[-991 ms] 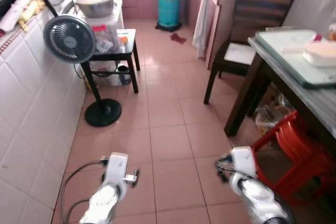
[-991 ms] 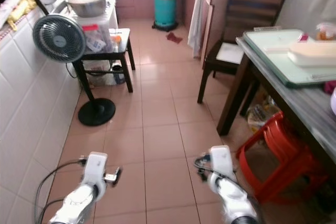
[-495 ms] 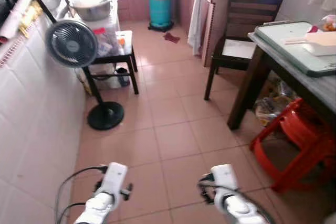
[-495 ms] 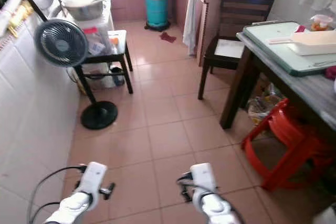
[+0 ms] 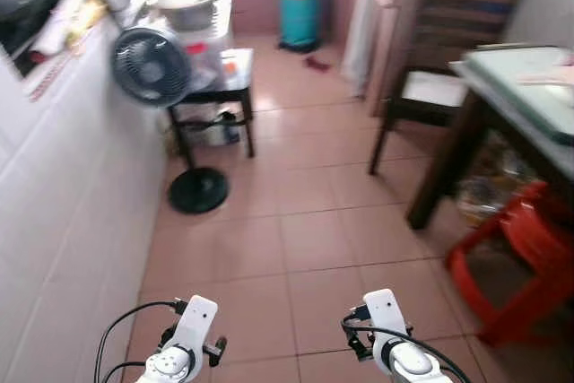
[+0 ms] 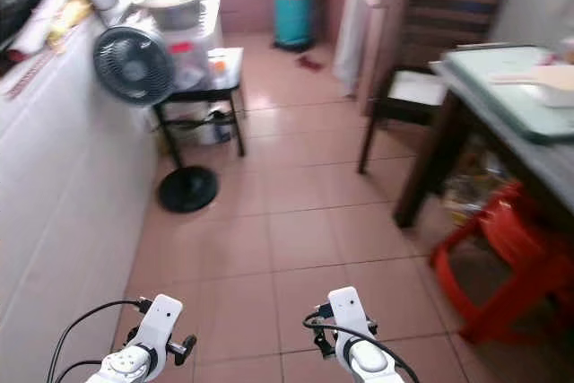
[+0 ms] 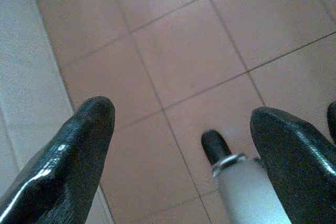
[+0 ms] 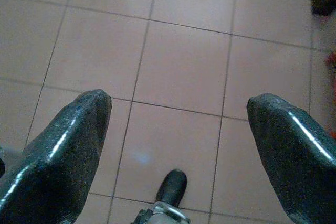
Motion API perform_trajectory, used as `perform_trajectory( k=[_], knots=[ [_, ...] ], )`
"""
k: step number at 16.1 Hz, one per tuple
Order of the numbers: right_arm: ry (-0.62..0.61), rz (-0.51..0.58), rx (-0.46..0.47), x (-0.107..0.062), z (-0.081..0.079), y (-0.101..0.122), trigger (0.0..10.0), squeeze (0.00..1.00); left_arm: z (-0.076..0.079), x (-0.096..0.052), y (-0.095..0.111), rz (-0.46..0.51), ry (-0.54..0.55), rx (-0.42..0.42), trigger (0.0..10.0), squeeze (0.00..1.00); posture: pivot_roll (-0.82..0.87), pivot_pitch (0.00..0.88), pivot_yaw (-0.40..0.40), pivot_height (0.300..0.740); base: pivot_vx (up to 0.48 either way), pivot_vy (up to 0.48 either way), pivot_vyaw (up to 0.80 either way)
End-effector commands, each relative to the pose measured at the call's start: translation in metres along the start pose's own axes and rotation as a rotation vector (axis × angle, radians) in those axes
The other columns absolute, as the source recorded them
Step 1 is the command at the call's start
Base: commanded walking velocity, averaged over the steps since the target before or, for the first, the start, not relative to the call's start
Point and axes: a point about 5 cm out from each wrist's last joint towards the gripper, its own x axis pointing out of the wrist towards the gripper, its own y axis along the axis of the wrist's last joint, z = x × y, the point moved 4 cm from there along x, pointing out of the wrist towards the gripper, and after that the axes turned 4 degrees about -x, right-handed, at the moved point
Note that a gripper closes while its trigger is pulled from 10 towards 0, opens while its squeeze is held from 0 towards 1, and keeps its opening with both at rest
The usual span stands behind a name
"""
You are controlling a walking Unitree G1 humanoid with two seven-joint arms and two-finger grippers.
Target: Setting the table
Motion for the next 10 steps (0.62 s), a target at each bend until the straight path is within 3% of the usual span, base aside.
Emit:
perform_trajectory(
  k=[1, 2, 5, 10],
  knots=[
    [0.007, 0.011, -0.022, 0.001, -0.002, 0.003, 10.0, 0.0, -0.005, -0.002, -0.009, -0.034, 0.012, 0.008, 10.0, 0.0, -0.06, 0.0, 0.06, 0.74, 0.0, 0.0, 0.8],
    [0.012, 0.029, -0.054, 0.001, -0.003, 0.006, 10.0, 0.0, -0.007, -0.003, -0.015, -0.059, 0.019, -0.012, 10.0, 0.0, -0.06, 0.0, 0.062, 0.74, 0.0, 0.0, 0.8],
    [0.017, 0.042, -0.045, 0.002, -0.008, 0.011, 10.0, 0.0, -0.01, -0.004, -0.019, -0.073, 0.02, 0.015, 10.0, 0.0, -0.06, 0.001, 0.065, 0.74, 0.0, 0.0, 0.8],
    [0.032, 0.043, -0.054, 0.002, -0.012, 0.01, 10.0, 0.0, -0.014, -0.007, -0.026, -0.097, 0.033, -0.012, 10.0, 0.0, -0.04, 0.007, 0.054, 0.74, 0.0, 0.0, 0.77]
  ],
)
